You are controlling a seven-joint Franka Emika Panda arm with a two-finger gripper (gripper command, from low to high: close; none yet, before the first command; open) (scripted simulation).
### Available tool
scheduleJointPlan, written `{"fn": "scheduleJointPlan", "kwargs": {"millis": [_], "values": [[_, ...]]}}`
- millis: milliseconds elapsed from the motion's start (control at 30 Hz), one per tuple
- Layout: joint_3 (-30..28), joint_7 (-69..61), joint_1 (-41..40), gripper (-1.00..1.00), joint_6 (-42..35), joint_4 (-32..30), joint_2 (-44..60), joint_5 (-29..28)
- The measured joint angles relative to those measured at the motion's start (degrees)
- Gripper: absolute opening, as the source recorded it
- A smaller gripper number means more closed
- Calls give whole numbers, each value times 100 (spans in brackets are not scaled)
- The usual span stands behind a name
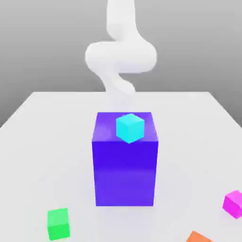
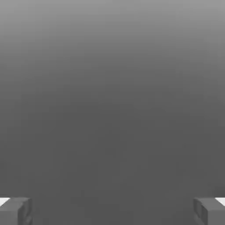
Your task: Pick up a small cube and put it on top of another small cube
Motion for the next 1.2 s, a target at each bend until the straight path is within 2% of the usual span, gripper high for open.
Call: {"fn": "scheduleJointPlan", "kwargs": {"millis": [367, 633, 900, 1067, 1100, 1200], "values": [[882, 324, 501, 0, 801, -152, 2298, -39], [1457, 868, 1050, 0, 1367, -258, 3983, -506], [1541, 1554, 1817, 0, 1901, -351, 5702, -1174], [1121, 1961, 2274, 0, 2579, -173, 6742, -1684], [1048, 2011, 2334, -100, 2681, -142, 6876, -1749], [1048, 2012, 2333, -100, 2683, -142, 6876, -1750]]}}
